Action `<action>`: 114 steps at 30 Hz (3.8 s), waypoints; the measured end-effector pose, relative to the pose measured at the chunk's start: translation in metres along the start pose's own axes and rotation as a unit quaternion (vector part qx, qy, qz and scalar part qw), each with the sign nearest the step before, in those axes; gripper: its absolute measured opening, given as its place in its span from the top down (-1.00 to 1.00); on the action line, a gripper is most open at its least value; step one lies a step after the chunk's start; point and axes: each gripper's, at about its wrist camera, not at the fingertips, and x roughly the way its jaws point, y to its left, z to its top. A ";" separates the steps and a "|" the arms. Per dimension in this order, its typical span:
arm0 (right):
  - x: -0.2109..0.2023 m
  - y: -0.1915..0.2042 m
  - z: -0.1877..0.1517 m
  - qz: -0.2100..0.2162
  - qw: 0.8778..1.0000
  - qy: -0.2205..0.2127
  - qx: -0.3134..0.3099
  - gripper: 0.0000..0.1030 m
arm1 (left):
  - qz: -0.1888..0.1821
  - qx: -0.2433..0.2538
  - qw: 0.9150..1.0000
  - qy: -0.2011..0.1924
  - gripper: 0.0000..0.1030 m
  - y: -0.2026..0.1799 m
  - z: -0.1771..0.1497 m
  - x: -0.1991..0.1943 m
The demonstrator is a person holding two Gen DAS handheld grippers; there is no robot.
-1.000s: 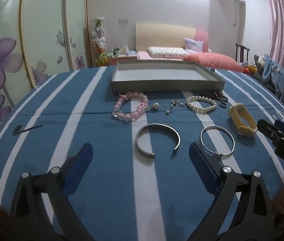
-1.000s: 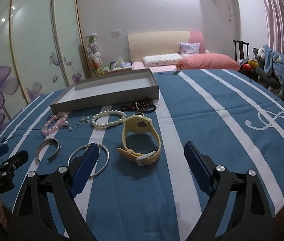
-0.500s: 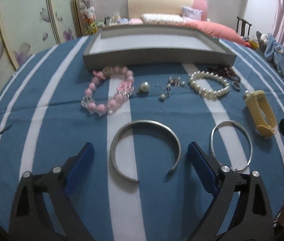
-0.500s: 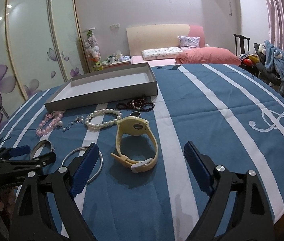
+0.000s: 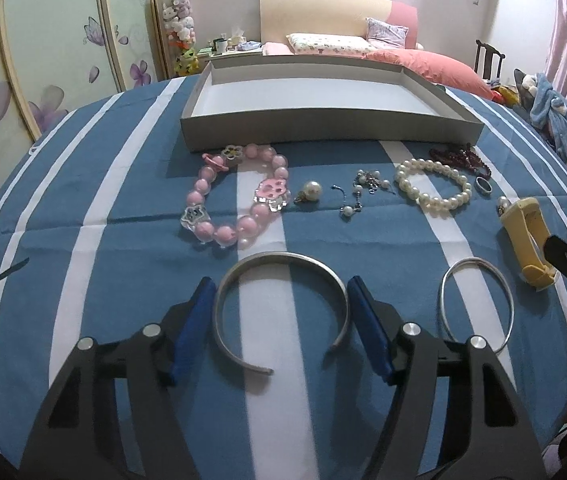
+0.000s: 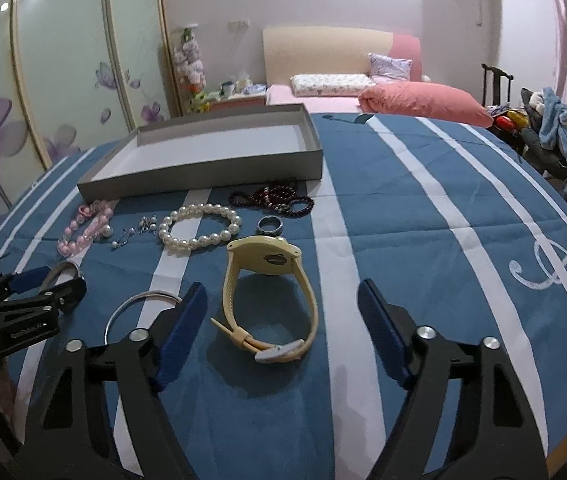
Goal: Organize jewelry
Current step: 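Grasp the silver cuff bangle with the left tool while the right tool grasps the yellow watch, then lift and carry the cuff and the watch over the gray tray with both tools, then open the left tool to drop the cuff while the right tool releases the watch in the tray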
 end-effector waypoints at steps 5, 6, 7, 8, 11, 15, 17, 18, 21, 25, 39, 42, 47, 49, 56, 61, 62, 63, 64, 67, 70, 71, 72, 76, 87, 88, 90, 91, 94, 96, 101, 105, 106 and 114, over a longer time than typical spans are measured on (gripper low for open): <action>0.014 0.006 0.006 -0.002 1.000 0.026 -0.012 -0.45 | -0.009 -0.018 1.000 -0.002 -0.27 0.011 0.001 -0.001; 0.016 0.007 0.007 -0.004 0.999 0.031 -0.014 -0.45 | -0.009 -0.022 1.000 -0.002 -0.27 0.014 0.001 -0.001; 0.019 0.009 0.008 -0.008 0.999 0.036 -0.016 -0.45 | -0.008 -0.026 1.000 -0.003 -0.27 0.017 0.001 -0.002; 0.021 0.009 0.009 -0.013 0.999 0.040 -0.017 -0.45 | -0.007 -0.029 1.000 -0.003 -0.27 0.019 0.001 -0.002; 0.027 0.008 0.011 -0.023 0.998 0.053 -0.016 -0.39 | -0.007 -0.036 0.999 -0.004 -0.27 0.026 0.002 -0.003; 0.033 0.008 0.008 -0.017 0.997 0.071 -0.014 -0.19 | -0.009 -0.040 0.999 -0.007 -0.27 0.031 0.001 -0.006; 0.032 0.009 0.006 -0.014 0.997 0.074 -0.012 -0.16 | -0.010 -0.040 0.999 -0.009 -0.27 0.031 0.001 -0.007; 0.031 0.009 0.006 -0.015 0.997 0.073 -0.011 -0.16 | -0.011 -0.040 0.999 -0.009 -0.27 0.031 0.001 -0.007; 0.029 0.010 0.007 -0.015 0.997 0.072 -0.012 -0.16 | -0.013 -0.039 0.999 -0.010 -0.27 0.032 0.001 -0.008; 0.031 0.010 0.007 -0.013 0.997 0.076 -0.014 0.00 | -0.015 -0.037 0.999 -0.012 -0.27 0.030 0.000 -0.009; 0.012 0.002 0.016 0.020 0.999 0.026 0.009 0.22 | -0.013 -0.043 0.997 -0.055 -0.27 0.032 0.006 -0.029; 0.006 0.000 0.022 0.025 1.000 0.006 0.010 0.22 | -0.012 -0.044 0.996 -0.073 -0.27 0.032 0.009 -0.036; 0.000 0.000 0.032 0.031 0.999 -0.020 0.011 0.22 | -0.011 -0.046 0.994 -0.102 -0.27 0.032 0.016 -0.046; -0.004 0.000 0.037 0.034 0.999 -0.034 0.011 0.21 | -0.010 -0.048 0.992 -0.114 -0.27 0.032 0.020 -0.050; -0.018 0.005 0.059 0.041 0.994 -0.100 0.003 0.22 | -0.008 -0.048 0.985 -0.164 -0.27 0.027 0.041 -0.067; -0.020 0.011 0.073 0.050 0.989 -0.136 -0.005 0.22 | -0.001 -0.045 0.981 -0.189 -0.27 0.024 0.054 -0.067; -0.021 0.011 0.075 0.051 0.989 -0.140 -0.007 0.22 | -0.003 -0.047 0.980 -0.195 -0.27 0.024 0.058 -0.066; -0.020 0.012 0.078 0.051 0.988 -0.146 -0.009 0.22 | -0.003 -0.049 0.979 -0.198 -0.27 0.023 0.061 -0.065; -0.020 0.013 0.081 0.052 0.987 -0.151 -0.011 0.22 | -0.004 -0.050 0.978 -0.201 -0.27 0.023 0.064 -0.064; -0.016 0.015 0.089 0.052 0.984 -0.167 -0.019 0.21 | -0.005 -0.048 0.976 -0.214 -0.27 0.021 0.076 -0.060; -0.013 0.018 0.096 0.052 0.983 -0.175 -0.025 0.21 | -0.002 -0.043 0.974 -0.222 -0.27 0.019 0.088 -0.053; -0.009 0.019 0.099 0.052 0.982 -0.177 -0.027 0.21 | -0.002 -0.041 0.974 -0.224 -0.27 0.018 0.092 -0.049; -0.007 0.020 0.101 0.052 0.982 -0.178 -0.029 0.21 | -0.002 -0.040 0.973 -0.226 -0.27 0.018 0.095 -0.047; 0.009 0.020 0.112 0.053 0.982 -0.177 -0.031 0.21 | -0.006 -0.043 0.974 -0.223 -0.27 0.018 0.113 -0.030; 0.060 0.024 0.138 0.061 0.987 -0.147 -0.034 0.21 | -0.011 -0.044 0.981 -0.186 -0.27 0.018 0.159 0.034; 0.067 0.023 0.140 0.062 0.988 -0.141 -0.032 0.21 | -0.012 -0.044 0.983 -0.180 -0.27 0.019 0.162 0.040; 0.076 0.021 0.139 0.065 0.989 -0.130 -0.028 0.21 | -0.016 -0.046 0.986 -0.159 -0.27 0.019 0.169 0.055; 0.080 0.020 0.139 0.066 0.990 -0.124 -0.026 0.21 | -0.018 -0.046 0.987 -0.152 -0.27 0.019 0.169 0.061; 0.092 0.018 0.138 0.066 0.992 -0.106 -0.022 0.21 | -0.016 -0.048 0.991 -0.124 -0.27 0.017 0.172 0.081; 0.099 0.017 0.137 0.066 0.993 -0.093 -0.019 0.21 | -0.018 -0.053 0.993 -0.108 -0.27 0.018 0.173 0.092; 0.115 0.016 0.135 0.066 0.996 -0.060 -0.016 0.21 | -0.014 -0.055 0.994 -0.092 -0.27 0.022 0.172 0.107; 0.125 0.018 0.137 0.067 0.997 -0.042 -0.018 0.21 | -0.014 -0.064 0.994 -0.083 -0.29 0.025 0.173 0.113; 0.127 0.019 0.137 0.067 0.997 -0.038 -0.019 0.21 | -0.014 -0.066 0.994 -0.082 -0.29 0.027 0.174 0.113; 0.135 0.020 0.134 0.072 0.997 -0.007 -0.015 0.21 | -0.009 -0.073 0.991 -0.115 -0.39 0.033 0.177 0.097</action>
